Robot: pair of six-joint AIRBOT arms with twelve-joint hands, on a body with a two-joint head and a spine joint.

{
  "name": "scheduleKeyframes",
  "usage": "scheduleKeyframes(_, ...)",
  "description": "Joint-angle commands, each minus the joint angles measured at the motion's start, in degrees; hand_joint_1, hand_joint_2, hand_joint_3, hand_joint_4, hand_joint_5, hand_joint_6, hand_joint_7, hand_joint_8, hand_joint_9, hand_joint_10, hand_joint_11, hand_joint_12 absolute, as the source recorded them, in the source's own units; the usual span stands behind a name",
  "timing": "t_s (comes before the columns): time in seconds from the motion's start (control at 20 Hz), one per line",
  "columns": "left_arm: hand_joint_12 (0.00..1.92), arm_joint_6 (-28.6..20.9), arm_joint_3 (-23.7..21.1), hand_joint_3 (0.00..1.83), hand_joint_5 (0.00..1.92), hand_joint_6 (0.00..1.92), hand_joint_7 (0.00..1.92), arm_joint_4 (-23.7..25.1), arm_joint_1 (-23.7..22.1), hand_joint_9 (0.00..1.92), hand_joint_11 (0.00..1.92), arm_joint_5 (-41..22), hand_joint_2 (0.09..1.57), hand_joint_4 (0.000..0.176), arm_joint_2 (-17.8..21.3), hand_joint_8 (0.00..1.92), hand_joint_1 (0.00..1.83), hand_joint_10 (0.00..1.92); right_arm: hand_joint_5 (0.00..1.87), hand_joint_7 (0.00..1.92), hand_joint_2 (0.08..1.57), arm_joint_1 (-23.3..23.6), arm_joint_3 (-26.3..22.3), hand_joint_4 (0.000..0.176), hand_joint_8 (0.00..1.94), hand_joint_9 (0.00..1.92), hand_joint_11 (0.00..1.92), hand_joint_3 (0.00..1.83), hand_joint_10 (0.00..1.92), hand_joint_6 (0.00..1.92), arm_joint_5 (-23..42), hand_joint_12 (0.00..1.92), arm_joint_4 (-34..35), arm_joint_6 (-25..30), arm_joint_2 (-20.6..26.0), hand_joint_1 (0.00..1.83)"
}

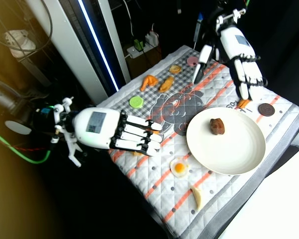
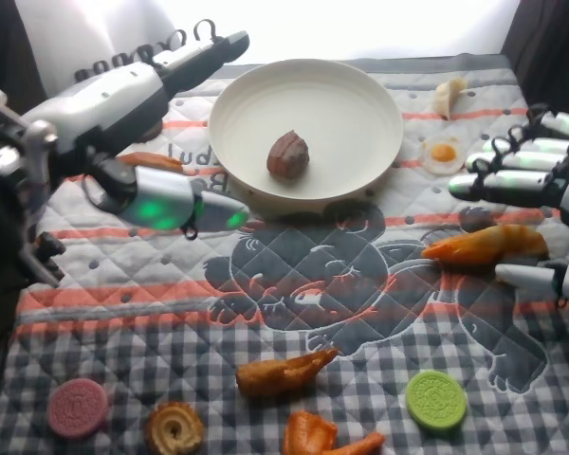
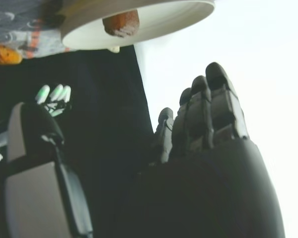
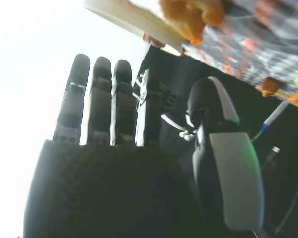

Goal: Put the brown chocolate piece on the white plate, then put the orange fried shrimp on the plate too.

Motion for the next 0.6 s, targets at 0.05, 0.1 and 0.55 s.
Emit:
scheduleKeyframes(0.05, 0.25, -0.57, -3.45, 0.00, 0.01, 0.00, 0.07, 4.23, 1.27, 0.11, 0.00, -11.68, 0.82, 0.175, 2.36, 0.00, 0.88, 0.00, 0.49, 0.45, 1.21, 1.32, 1.33, 0.021, 0.00, 0.41, 0.02, 0.00, 0.01, 0.00, 3.43, 0.90, 1.40, -0.08, -0.80, 0.69)
scheduleKeyframes(0.1, 0.18, -0.57, -4.23, 0.00, 0.00, 0.00, 0.07, 4.67, 1.85, 0.11, 0.00, -12.51, 0.82, 0.176, 3.03, 0.00, 0.87, 0.00, 0.49, 0.46, 1.21, 1.49, 1.64, 0.040, 0.00, 0.44, 0.10, 0.00, 0.00, 0.00, 2.76, 0.81, 1.41, -0.08, -1.13, 0.72)
scheduleKeyframes(0.55, 0.54, -0.58, -7.58, 0.00, 0.02, 0.00, 0.14, 3.31, 5.96, 0.22, 0.00, -17.40, 0.87, 0.125, 5.24, 0.00, 0.67, 0.01, 0.78, 0.86, 1.20, 1.66, 2.65, 0.000, 1.28, 0.93, 0.52, 0.00, 0.40, 1.08, 0.72, 1.35, 1.46, -0.08, -2.67, 1.18)
